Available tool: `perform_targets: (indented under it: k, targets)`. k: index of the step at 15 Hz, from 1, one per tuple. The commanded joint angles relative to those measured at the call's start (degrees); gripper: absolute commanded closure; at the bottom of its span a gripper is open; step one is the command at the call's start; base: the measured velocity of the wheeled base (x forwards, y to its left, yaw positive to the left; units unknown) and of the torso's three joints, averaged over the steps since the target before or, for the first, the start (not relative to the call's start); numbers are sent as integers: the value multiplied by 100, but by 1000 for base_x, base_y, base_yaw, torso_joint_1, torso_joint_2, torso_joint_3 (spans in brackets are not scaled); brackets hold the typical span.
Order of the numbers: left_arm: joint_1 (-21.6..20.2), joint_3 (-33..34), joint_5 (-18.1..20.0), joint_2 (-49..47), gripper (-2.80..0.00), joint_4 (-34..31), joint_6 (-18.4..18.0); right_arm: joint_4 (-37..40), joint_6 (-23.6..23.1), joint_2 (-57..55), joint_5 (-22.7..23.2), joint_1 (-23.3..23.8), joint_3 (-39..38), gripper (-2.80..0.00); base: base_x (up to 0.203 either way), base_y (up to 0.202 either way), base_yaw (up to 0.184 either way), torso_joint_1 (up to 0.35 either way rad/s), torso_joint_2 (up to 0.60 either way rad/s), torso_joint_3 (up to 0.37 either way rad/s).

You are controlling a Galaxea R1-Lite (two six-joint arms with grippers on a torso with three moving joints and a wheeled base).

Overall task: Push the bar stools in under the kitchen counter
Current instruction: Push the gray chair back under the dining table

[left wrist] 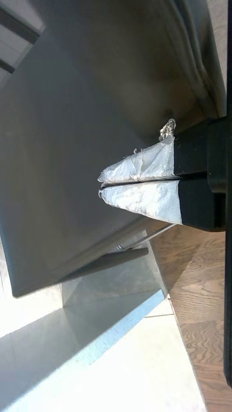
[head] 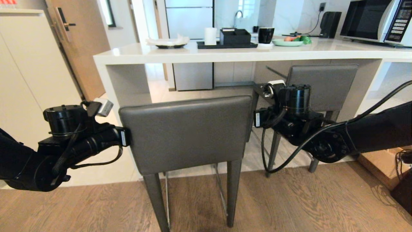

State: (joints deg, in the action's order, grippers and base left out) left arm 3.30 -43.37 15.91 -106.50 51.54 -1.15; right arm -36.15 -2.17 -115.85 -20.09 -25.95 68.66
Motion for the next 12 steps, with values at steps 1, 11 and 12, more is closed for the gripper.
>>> perform_targets:
  k: [1,11,12]
  targets:
    - [2,-4,14,6,0,31,0,-30,-10,-598,-12,-8,361,0,0,0,0,0,0,0]
    - [75,-408,-228,-506,0,31,-8,-244,15,-632,75,-374,403,0,0,0,0,0,0,0]
    - [74,-494,-244,-565,0,26,-8,-250,15,-639,84,-393,403,0,0,0,0,0,0,0]
